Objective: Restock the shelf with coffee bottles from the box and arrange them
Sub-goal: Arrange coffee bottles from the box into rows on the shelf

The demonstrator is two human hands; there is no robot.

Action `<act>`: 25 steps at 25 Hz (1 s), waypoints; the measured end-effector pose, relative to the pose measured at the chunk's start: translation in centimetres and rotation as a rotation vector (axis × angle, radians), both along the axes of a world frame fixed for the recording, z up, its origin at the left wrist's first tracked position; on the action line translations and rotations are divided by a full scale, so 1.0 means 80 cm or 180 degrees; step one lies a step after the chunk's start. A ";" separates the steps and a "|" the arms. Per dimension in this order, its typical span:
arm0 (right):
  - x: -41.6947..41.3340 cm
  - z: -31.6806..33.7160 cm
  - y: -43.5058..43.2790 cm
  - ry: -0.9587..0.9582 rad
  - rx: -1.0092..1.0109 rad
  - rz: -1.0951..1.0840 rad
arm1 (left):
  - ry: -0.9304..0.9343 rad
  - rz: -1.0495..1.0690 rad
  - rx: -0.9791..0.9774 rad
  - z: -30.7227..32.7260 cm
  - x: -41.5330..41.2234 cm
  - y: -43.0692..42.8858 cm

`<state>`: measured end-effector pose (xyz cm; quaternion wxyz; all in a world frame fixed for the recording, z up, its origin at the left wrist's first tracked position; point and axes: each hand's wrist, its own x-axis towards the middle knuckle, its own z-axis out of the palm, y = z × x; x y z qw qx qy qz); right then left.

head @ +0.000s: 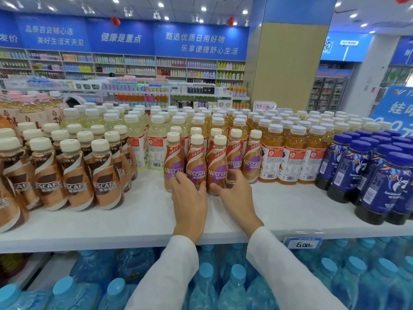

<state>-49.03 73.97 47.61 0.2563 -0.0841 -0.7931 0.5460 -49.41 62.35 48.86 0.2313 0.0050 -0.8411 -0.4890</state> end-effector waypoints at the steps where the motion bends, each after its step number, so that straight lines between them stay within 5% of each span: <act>1: -0.002 0.000 0.000 0.0003 0.0001 0.0007 | -0.0010 0.0014 -0.0012 0.000 -0.001 0.000; 25: -0.013 -0.009 -0.004 -0.0033 0.0398 -0.0098 | -0.0107 0.0093 0.0287 -0.008 -0.019 -0.004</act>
